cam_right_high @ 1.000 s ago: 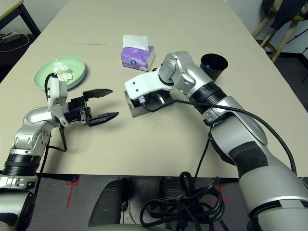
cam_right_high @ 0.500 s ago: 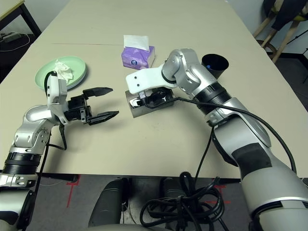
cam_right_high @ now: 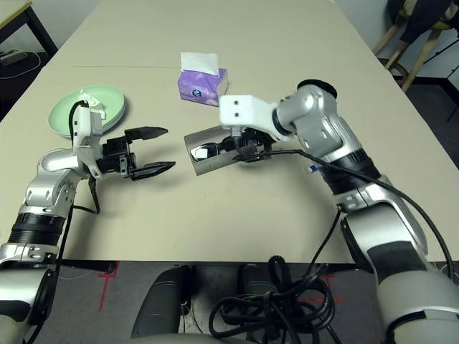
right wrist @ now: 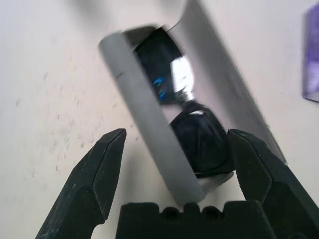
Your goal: Organize and tidy the items on the table.
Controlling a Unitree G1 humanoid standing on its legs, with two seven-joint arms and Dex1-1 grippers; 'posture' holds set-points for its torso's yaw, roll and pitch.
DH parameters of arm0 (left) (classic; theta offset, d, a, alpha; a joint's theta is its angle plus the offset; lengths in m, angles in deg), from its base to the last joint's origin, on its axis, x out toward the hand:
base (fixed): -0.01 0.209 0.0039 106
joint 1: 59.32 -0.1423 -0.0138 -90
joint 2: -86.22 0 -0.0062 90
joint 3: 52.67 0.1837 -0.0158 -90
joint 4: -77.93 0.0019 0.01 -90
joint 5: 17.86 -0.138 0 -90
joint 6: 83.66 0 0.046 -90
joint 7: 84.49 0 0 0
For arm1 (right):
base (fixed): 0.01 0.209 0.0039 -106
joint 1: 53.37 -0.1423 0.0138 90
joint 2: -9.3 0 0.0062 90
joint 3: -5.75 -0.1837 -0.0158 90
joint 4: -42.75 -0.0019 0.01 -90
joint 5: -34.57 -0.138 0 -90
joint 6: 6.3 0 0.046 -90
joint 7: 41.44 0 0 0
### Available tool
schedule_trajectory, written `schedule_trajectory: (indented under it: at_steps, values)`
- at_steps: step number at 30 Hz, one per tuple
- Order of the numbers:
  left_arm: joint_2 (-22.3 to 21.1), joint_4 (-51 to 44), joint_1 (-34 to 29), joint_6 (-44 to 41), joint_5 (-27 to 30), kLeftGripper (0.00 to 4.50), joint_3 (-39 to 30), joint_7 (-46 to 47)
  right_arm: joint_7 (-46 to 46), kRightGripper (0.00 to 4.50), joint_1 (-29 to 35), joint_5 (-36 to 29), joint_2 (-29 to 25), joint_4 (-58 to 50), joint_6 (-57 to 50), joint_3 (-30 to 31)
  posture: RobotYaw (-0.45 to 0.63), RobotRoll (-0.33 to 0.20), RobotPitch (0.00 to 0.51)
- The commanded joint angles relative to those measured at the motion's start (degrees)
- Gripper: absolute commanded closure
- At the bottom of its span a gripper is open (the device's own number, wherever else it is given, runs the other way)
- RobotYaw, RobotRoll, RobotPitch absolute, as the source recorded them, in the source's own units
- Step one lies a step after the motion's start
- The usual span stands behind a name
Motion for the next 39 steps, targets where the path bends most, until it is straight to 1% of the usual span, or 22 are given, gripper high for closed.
schedule_trajectory:
  at_steps: [1,3,4,8,10,15,17,19,22,26,29,30,31,32,33,39]
  values:
    - [0.5,1.4,0.3,1.5,-1.4,0.00,0.4,0.1,-5.0,0.02,3.9,-5.3,1.4,-0.6,-0.8,-4.9,0.08,0.000,0.128]
    - [1.0,1.6,0.2,1.8,-1.6,0.00,0.2,1.0,-6.9,0.02,7.3,-10.0,3.4,-0.2,2.9,-8.7,0.09,0.000,0.124]
    - [1.1,1.7,-0.1,2.1,-1.6,0.00,0.0,1.1,-8.0,0.02,8.6,-11.8,4.3,-0.4,3.1,-10.1,0.09,0.000,0.122]
    - [1.3,2.4,-0.8,3.3,-1.6,0.00,-0.4,1.7,-10.7,0.02,13.4,-16.7,6.1,-1.2,4.8,-13.4,0.10,0.000,0.120]
    - [1.3,2.6,-0.9,3.6,-1.7,0.00,-0.4,1.8,-11.6,0.02,15.4,-18.0,6.2,-1.5,5.7,-14.0,0.10,0.000,0.120]
    - [1.2,3.4,-1.0,3.9,-1.7,0.00,-0.8,2.6,-13.2,0.02,21.6,-21.5,6.5,-1.1,12.6,-16.7,0.11,0.000,0.119]
    - [1.2,3.9,-0.8,4.1,-1.7,0.00,-1.0,3.0,-13.0,0.02,23.4,-22.9,6.3,-0.2,16.6,-17.8,0.11,0.000,0.119]
    - [1.5,4.9,-0.4,4.7,-1.8,0.00,-1.3,3.5,-12.4,0.02,25.0,-24.2,5.7,0.2,18.0,-18.6,0.10,0.000,0.118]
    - [2.1,7.3,0.6,6.4,-2.4,0.00,-1.4,4.5,-11.9,0.02,27.3,-25.5,4.9,0.3,21.1,-20.0,0.10,0.000,0.117]
    - [3.1,12.9,2.3,9.6,-4.0,0.00,-1.6,6.3,-12.9,0.02,28.7,-27.7,4.5,-0.4,21.3,-21.1,0.09,0.000,0.117]
    - [3.9,17.0,3.6,12.3,-4.7,0.55,-1.3,5.7,-13.6,0.00,28.7,-28.6,4.5,-1.7,20.4,-21.0,0.09,0.000,0.118]
    - [4.2,18.1,4.0,13.0,-4.9,0.90,-1.2,5.5,-13.7,0.00,28.7,-28.8,4.3,-1.8,20.4,-20.9,0.09,0.000,0.118]
    - [4.5,19.0,4.5,13.6,-5.0,1.31,-1.2,5.4,-13.7,0.00,28.8,-29.1,4.2,-2.1,20.0,-20.8,0.08,0.000,0.118]
    - [4.8,19.7,4.8,14.0,-5.0,1.63,-1.2,5.2,-13.7,0.00,28.9,-29.3,4.0,-2.2,19.6,-20.8,0.08,0.000,0.117]
    - [5.0,20.4,5.2,14.4,-5.1,2.09,-1.2,4.9,-13.2,0.00,29.2,-29.2,3.6,-2.5,19.6,-20.4,0.08,0.000,0.118]
    - [5.8,24.7,7.7,16.2,-5.9,4.48,-1.2,4.7,-11.2,0.00,31.0,-29.6,2.4,-1.9,20.6,-20.1,0.07,0.000,0.114]
